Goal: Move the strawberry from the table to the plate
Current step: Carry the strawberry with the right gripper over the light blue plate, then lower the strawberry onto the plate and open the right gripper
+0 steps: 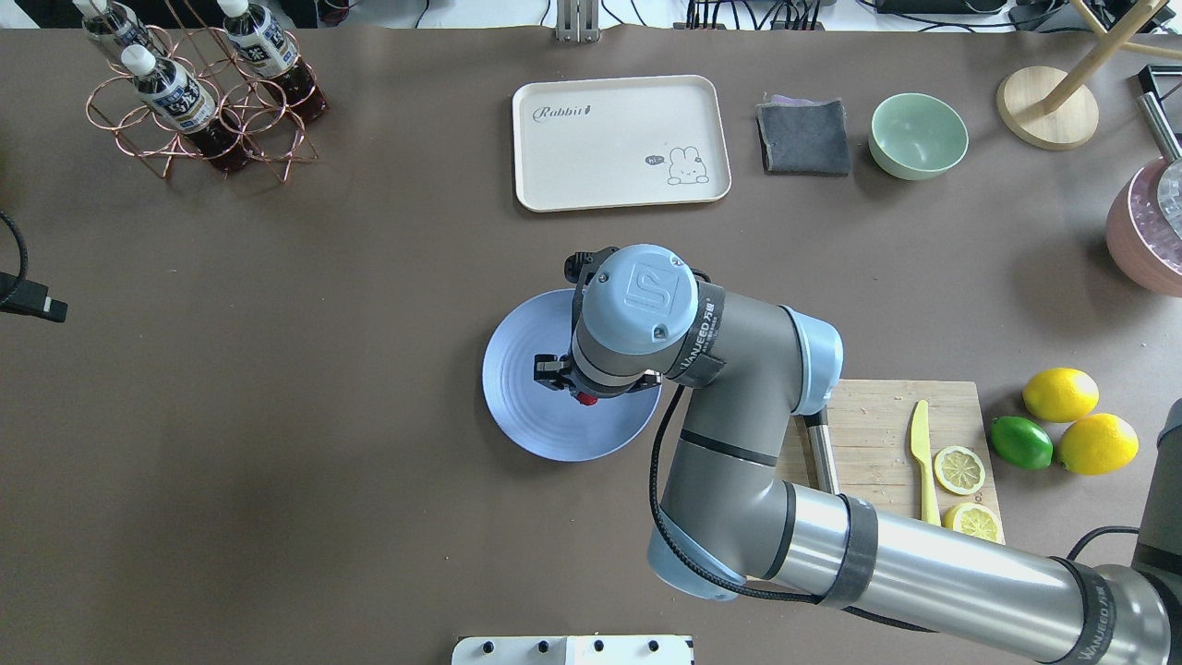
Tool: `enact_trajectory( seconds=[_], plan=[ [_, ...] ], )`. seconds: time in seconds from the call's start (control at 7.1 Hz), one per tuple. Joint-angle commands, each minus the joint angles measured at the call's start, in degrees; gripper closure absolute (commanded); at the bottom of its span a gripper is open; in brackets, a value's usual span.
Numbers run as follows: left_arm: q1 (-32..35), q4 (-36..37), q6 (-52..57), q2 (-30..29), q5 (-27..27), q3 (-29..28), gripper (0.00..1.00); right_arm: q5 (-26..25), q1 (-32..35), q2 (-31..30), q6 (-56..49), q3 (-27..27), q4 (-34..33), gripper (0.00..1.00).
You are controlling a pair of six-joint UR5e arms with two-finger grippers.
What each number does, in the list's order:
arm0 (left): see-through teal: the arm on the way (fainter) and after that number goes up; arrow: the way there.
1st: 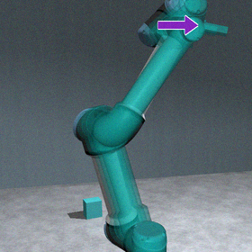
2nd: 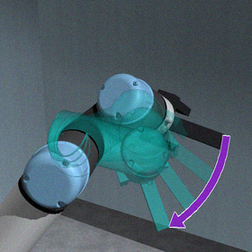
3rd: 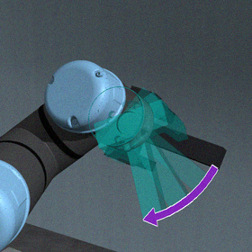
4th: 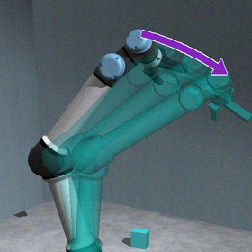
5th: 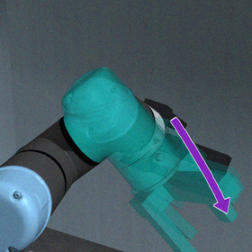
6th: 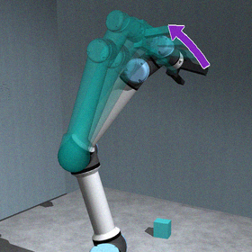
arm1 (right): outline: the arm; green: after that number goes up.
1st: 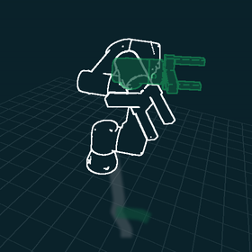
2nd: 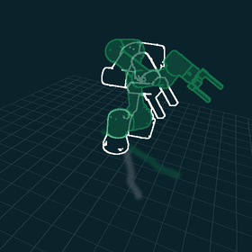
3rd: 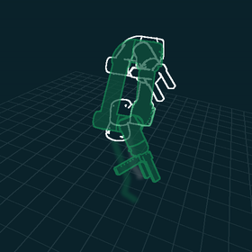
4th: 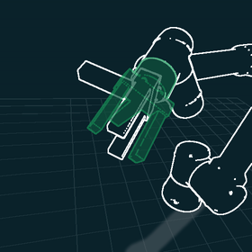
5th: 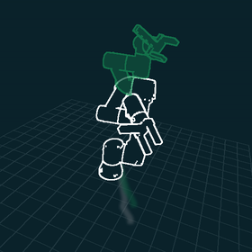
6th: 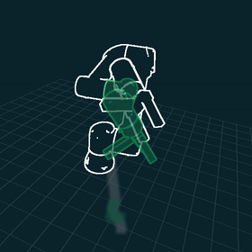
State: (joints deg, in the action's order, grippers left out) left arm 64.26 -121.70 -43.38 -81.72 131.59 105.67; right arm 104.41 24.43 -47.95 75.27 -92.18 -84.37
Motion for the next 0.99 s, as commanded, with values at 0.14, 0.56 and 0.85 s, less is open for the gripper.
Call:
enact_trajectory(
  seconds=[0.14, 0.56, 0.85],
  plan=[
    [0.2, 0.0, 0.0, 0.3, 0.0, -0.4, 0.11, -1.1, -0.4, 1.3, 0.4, 5.4, 5.0, 1.0],
    [0.2, 0.0, 0.0, 0.3, 0.0, -0.4, 0.1, -1.1, 0.1, 1.5, 0.5, 5.4, 4.9, 0.01],
    [0.3, 0.2, -0.6, 0.3, 0.3, 0.1, 0.1, -1.9, 0.2, 1.2, 0.1, 4.3, 4.6, 0.0]
  ],
)
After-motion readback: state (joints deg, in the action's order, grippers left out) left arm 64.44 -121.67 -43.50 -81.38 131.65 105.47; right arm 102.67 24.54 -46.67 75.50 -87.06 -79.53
